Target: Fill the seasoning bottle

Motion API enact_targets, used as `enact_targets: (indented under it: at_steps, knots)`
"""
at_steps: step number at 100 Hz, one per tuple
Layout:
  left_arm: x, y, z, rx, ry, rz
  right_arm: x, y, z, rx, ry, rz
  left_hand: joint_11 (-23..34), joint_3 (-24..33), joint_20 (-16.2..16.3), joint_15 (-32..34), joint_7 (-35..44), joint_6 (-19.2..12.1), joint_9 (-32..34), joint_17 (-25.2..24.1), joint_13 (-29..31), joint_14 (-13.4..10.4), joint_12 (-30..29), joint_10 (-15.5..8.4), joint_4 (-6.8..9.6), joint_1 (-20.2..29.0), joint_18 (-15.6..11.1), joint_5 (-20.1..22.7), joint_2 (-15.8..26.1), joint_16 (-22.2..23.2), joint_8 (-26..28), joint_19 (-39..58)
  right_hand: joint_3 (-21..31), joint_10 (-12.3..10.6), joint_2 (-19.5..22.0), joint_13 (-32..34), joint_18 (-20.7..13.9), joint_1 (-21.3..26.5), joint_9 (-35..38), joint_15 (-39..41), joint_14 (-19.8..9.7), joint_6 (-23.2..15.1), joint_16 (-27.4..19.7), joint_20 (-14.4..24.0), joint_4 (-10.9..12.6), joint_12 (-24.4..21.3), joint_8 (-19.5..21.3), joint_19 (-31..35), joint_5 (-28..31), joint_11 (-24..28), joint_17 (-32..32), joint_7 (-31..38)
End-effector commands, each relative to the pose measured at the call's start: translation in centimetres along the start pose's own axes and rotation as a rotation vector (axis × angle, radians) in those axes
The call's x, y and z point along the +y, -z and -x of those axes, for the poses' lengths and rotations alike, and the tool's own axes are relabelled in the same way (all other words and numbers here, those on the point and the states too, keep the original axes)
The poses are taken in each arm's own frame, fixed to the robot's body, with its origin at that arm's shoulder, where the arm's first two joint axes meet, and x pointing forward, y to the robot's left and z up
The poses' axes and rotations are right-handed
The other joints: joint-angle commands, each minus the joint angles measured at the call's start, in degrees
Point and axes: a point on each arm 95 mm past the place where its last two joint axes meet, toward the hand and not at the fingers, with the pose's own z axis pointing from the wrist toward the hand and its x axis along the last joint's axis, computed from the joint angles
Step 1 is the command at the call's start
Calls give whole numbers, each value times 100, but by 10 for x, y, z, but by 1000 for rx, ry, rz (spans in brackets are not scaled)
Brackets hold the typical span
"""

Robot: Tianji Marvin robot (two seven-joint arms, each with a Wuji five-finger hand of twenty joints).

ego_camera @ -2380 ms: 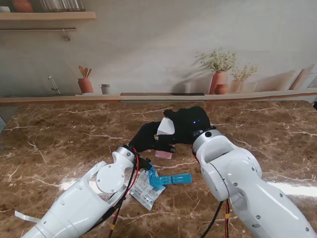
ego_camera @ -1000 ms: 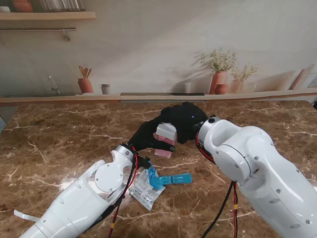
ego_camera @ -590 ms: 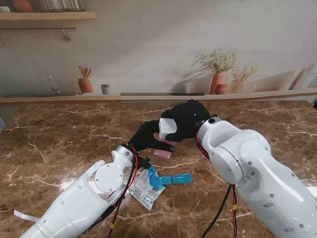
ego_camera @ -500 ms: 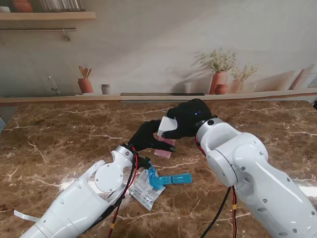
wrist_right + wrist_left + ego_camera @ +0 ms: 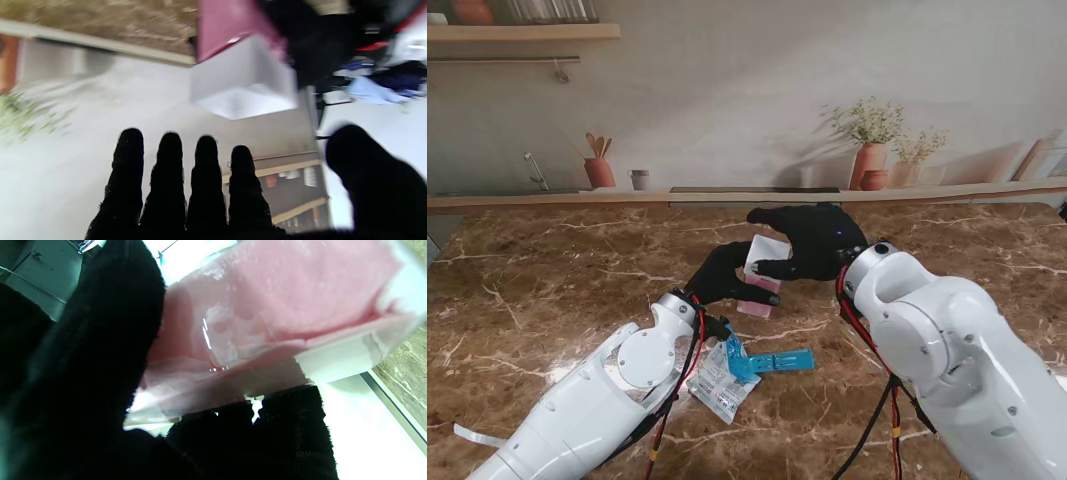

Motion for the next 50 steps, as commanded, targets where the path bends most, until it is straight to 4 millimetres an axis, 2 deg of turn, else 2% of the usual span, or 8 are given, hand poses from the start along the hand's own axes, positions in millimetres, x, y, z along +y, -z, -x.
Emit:
enact_targets:
  at_steps: [1, 3, 4, 7, 11, 14, 21, 50]
  knots:
    - [0, -1, -3, 8, -1, -4, 4, 4, -1, 27, 51, -31, 413, 1965, 140, 593, 1008, -1194, 460, -17, 385, -209, 166, -424, 16, 1147, -385, 1026, 2589, 206, 316, 58, 831, 57, -625, -649, -112, 895, -658, -263, -156, -387, -236, 32, 784, -129, 288, -529, -460, -216, -473, -129]
    - [0, -1, -3, 8, -2, -4, 5, 5, -1, 41, 53, -42, 413, 1966, 140, 593, 1006, -1196, 460, -19, 383, -212, 167, -422, 16, 1146, -387, 1022, 2590, 206, 318, 58, 2033, 52, -960, -833, -178, 1090, -824, -299, -169, -648, -265, 89, 1029, -98, 492, -714, -569, -204, -599, -102]
    - [0, -1, -3, 8, -2, -4, 6, 5, -1, 49, 56, -45, 411, 1966, 140, 593, 1005, -1197, 455, -19, 383, -214, 166, -424, 16, 1146, -388, 1021, 2593, 206, 318, 58, 2565, 44, -1084, -887, -207, 1166, -873, -307, -189, -753, -278, 120, 983, -77, 587, -789, -582, -190, -637, -93]
    - [0, -1, -4, 8, -2, -3, 7, 5, -1, 65, 66, -47, 412, 1967, 141, 592, 1001, -1196, 458, -19, 383, -216, 166, -423, 16, 1147, -388, 1015, 2595, 207, 318, 58, 3898, 11, -1658, -963, -280, 1618, -911, -303, -237, -1040, -308, 187, 424, -14, 819, -924, -501, -116, -683, -28]
    - [0, -1, -4, 10, -3, -3, 7, 5, -1, 78, 74, -46, 408, 1965, 141, 590, 999, -1201, 453, -22, 380, -210, 165, -423, 15, 1145, -388, 1013, 2592, 206, 320, 56, 4738, 12, -2296, -990, -323, 2431, -902, -278, -222, -1355, -323, 194, -230, 36, 967, -982, -331, -31, -702, 102]
    - [0, -1, -4, 11, -3, -2, 7, 4, -1, 89, 80, -44, 407, 1965, 141, 588, 999, -1197, 451, -24, 377, -208, 165, -411, 14, 1146, -386, 1015, 2595, 206, 322, 55, 4808, -2, -2367, -1015, -364, 3112, -918, -247, -232, -1564, -336, 184, -565, 73, 1058, -1001, -196, 48, -706, 216]
    - [1, -1, -5, 14, -5, 1, 5, 1, -1, 96, 91, -42, 404, 1961, 143, 587, 993, -1196, 444, -19, 377, -213, 165, -424, 13, 1146, -390, 1011, 2601, 206, 326, 58, 4554, -2, -2079, -1051, -408, 3963, -936, -157, -226, -1837, -344, 172, -657, 111, 1160, -1003, 82, 193, -716, 371]
    - [0, 0, -6, 20, -9, 0, -7, -13, 8, 127, 78, -127, 404, 1948, 137, 584, 977, -1195, 443, -29, 372, -221, 167, -422, 14, 1149, -434, 1010, 2609, 204, 328, 43, 4320, 9, -1950, -1195, -444, 3961, -1140, 227, -244, -2025, -365, 150, -787, 79, 1330, -916, 254, 693, -685, 506]
